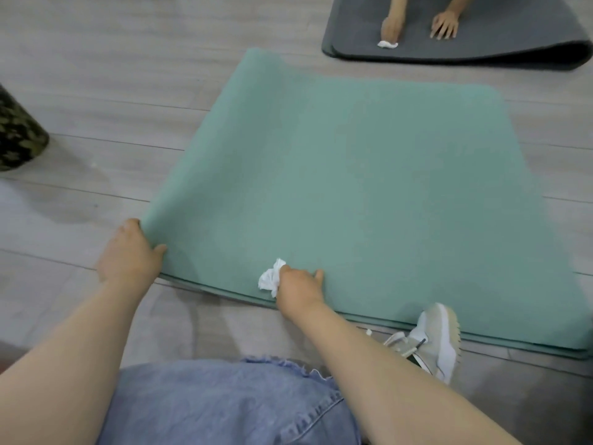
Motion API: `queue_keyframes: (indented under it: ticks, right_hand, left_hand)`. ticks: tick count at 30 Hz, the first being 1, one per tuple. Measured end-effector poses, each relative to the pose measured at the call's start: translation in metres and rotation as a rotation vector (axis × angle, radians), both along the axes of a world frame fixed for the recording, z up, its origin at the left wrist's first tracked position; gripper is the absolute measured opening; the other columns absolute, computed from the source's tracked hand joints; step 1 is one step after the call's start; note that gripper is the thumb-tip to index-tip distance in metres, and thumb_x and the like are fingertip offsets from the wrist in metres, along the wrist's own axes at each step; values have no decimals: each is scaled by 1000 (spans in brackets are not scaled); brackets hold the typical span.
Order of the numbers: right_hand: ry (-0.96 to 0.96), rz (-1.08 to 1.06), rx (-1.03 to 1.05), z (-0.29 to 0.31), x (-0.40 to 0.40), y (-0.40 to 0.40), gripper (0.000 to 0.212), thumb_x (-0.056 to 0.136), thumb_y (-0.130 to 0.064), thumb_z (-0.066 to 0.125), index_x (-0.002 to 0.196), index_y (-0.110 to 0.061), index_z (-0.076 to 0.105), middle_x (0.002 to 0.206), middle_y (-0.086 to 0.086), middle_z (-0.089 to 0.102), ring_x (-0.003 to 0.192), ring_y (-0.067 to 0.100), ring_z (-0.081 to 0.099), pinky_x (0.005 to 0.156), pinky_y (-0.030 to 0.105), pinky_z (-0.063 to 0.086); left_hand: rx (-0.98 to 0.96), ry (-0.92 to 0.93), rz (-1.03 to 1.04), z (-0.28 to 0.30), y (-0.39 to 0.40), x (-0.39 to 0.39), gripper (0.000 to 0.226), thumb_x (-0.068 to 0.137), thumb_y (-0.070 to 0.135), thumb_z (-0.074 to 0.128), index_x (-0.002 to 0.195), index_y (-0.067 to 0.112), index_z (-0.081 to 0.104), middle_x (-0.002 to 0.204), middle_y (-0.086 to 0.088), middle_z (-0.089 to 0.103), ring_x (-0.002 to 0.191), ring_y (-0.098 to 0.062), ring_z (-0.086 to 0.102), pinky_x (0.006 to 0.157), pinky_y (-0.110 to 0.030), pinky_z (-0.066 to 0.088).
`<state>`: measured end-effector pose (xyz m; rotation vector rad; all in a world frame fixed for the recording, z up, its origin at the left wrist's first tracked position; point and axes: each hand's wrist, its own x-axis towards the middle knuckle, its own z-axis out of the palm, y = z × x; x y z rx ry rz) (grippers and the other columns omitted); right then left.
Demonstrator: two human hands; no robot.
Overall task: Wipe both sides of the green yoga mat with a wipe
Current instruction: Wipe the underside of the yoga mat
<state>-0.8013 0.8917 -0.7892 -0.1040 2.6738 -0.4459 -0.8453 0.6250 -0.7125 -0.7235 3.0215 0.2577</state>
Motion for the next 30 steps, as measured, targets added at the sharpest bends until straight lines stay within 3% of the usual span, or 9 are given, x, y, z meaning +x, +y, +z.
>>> queue_keyframes:
  ticks: [3, 6, 9, 12, 14, 19, 25, 30]
  right_hand:
    - [-13, -19, -11, -1, -1, 0, 35, 82, -14, 55, 116, -16, 49, 104, 5, 65, 105, 25, 57, 110, 52, 19]
    - [25, -6, -12, -2, 2, 5, 34, 84, -15, 52, 119, -13, 48, 105, 8, 65, 105, 27, 57, 112, 49, 16]
    - [70, 23, -9, -4, 6, 10, 32, 86, -15, 50, 117, -11, 49, 104, 9, 65, 104, 28, 58, 110, 46, 20]
    - [123, 35, -5, -5, 2, 23, 27, 86, -17, 50, 112, -11, 49, 106, 9, 66, 102, 27, 59, 96, 36, 31]
    - [158, 1, 13, -4, -4, 42, 26, 89, -23, 50, 112, -11, 50, 109, 9, 65, 103, 27, 59, 86, 33, 34]
    - [209, -136, 118, -3, -23, 108, 29, 90, -33, 49, 111, -12, 51, 110, 11, 66, 103, 28, 60, 83, 34, 36]
    - [204, -527, 26, 8, -52, 193, 31, 88, -28, 50, 109, -5, 55, 107, 17, 65, 100, 34, 61, 81, 35, 45]
    - [202, -739, 10, 7, -82, 243, 36, 87, -31, 50, 110, -6, 58, 110, 17, 65, 103, 35, 61, 83, 36, 48]
  left_hand:
    - [-80, -44, -50, -8, 14, 0, 63, 84, 23, 70, 133, 1, 37, 133, -26, 45, 122, -45, 45, 95, -54, 42]
    - [-119, -199, -203, -21, 35, 3, 85, 87, 33, 66, 153, 11, 18, 155, -17, 26, 140, -37, 28, 109, -49, 30]
    - [-60, -348, -366, -40, 66, 8, 80, 93, 41, 59, 156, 20, 14, 162, -9, 15, 147, -32, 18, 116, -44, 26]
    - [-76, -389, -513, -56, 93, 15, 70, 97, 44, 50, 155, 26, 16, 163, -8, 10, 149, -31, 13, 116, -44, 24]
    - [-96, -356, -573, -62, 105, 14, 66, 98, 44, 46, 155, 27, 17, 164, -6, 9, 150, -29, 11, 118, -45, 20]
    - [-20, -238, -678, -78, 140, 7, 60, 99, 44, 40, 154, 25, 27, 165, -2, 15, 151, -26, 13, 121, -44, 12]
    - [128, -110, -712, -107, 181, 0, 72, 86, 52, 23, 148, 20, 44, 159, -5, 32, 148, -28, 26, 119, -49, 14]
    - [173, -3, -685, -126, 180, 5, 65, 87, 45, 29, 143, 22, 50, 156, -2, 39, 146, -23, 32, 122, -42, 11]
